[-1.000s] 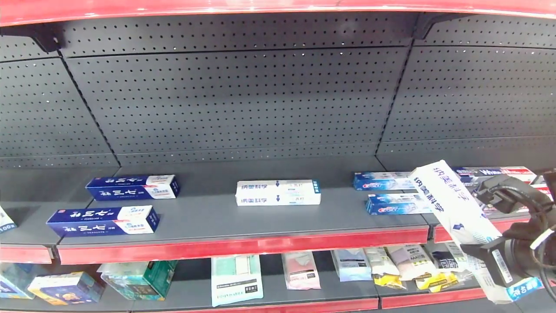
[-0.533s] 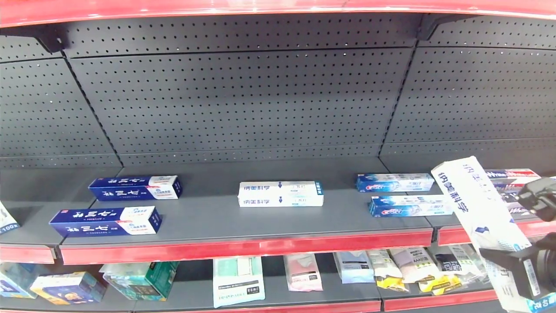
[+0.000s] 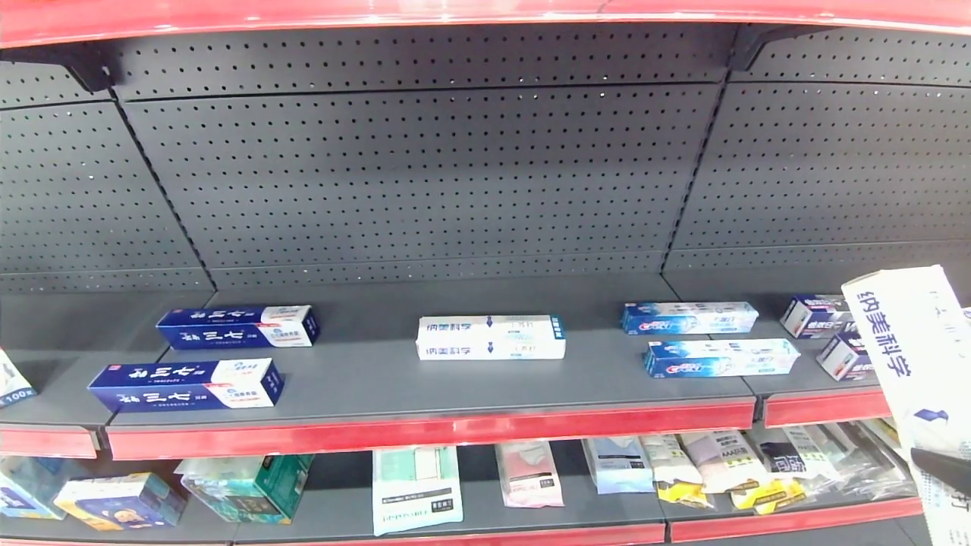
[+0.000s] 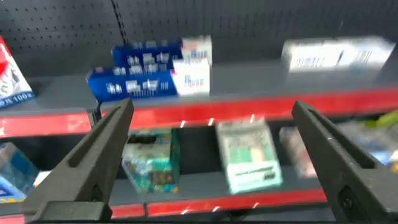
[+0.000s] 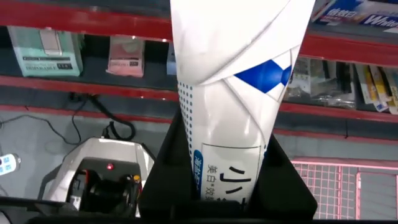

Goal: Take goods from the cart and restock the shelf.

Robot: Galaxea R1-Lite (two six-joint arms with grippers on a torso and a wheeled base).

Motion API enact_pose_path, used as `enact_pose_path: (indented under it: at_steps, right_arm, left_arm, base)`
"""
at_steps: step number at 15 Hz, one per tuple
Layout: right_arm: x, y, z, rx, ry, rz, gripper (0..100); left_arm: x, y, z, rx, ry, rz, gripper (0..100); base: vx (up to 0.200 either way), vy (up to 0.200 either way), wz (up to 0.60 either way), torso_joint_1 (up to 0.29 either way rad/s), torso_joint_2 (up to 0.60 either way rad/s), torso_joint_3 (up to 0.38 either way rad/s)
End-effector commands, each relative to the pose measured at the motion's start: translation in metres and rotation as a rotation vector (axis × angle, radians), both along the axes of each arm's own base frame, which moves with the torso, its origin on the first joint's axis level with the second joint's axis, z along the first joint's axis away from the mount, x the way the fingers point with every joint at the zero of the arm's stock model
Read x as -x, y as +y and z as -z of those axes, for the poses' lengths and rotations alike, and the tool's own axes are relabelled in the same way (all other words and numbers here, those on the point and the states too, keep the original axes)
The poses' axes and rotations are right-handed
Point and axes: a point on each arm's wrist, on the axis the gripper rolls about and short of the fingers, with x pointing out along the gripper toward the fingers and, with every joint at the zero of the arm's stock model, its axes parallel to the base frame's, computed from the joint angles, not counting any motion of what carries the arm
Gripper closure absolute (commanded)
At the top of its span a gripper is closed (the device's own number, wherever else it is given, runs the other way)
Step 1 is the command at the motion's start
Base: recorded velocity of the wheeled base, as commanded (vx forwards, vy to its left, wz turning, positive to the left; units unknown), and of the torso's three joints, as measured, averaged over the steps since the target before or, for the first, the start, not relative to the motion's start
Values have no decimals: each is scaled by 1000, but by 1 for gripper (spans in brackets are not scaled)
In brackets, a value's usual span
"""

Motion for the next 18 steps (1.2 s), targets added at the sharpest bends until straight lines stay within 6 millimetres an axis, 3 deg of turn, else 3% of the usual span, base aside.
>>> enact_pose_path:
  at_steps: [1,3,4,6,9,10,12,18]
  right_arm:
    - [3,-1,-4,-4,-27,6,100]
    - [4,-2,-4,-6,-34,9,100]
    - [7,-2,-5,-5,-48,8,100]
    - [7,-2,-5,-6,-50,6,100]
    - [6,-2,-5,-6,-49,-1,100]
    - [6,-1,-5,-10,-47,-14,100]
    - [6,-1,-5,-16,-46,-27,100]
    - [7,-1,-3,-30,-34,-51,100]
  left_arm:
    - [-100,0,-117,143,209,-42,0]
    - [-146,-5,-104,84,339,-8,0]
    - [-182,-14,-96,78,341,32,0]
    - [-224,-28,-74,58,377,27,0]
    - [-251,-50,-59,106,420,67,0]
    - [-265,-74,-54,161,442,98,0]
    - [-285,-102,-41,220,486,78,0]
    - [-336,-151,-7,187,552,89,0]
  base:
    - [0,0,0,0,0,0]
    - [0,0,0,0,0,0]
    - [0,0,0,0,0,0]
    - [0,0,0,0,0,0]
    - [0,0,0,0,0,0]
    - [0,0,0,0,0,0]
    - [0,0,0,0,0,0]
    - [0,0,0,0,0,0]
